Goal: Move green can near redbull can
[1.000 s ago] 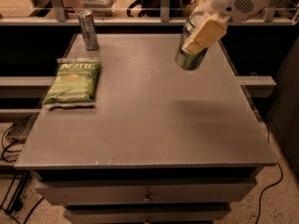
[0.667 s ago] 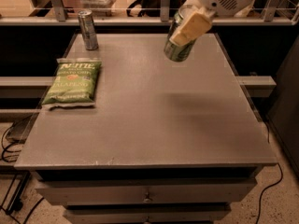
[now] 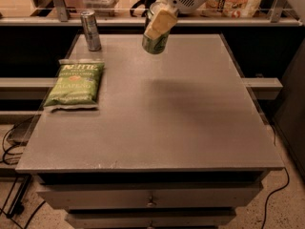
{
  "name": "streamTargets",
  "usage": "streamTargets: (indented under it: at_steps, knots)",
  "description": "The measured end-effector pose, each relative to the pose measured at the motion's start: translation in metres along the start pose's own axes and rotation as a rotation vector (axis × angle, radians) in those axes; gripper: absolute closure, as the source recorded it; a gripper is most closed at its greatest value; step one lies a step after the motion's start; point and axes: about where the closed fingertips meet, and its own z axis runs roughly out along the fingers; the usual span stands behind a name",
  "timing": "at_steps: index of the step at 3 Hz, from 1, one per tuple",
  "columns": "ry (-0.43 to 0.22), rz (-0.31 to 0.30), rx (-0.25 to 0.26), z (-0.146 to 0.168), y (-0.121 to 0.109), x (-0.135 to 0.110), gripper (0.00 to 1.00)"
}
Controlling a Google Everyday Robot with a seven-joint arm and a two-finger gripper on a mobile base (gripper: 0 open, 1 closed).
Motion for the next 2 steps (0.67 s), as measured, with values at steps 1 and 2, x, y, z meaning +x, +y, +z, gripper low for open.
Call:
streamTargets:
  at_steps: [1, 2]
  knots:
    - [0.045, -0.084, -0.024, 0.0769, -0.0218, -0.0300, 1.00]
    - [0.041, -0.086, -0.025, 0.0798, -0.0232, -0.0334, 1.00]
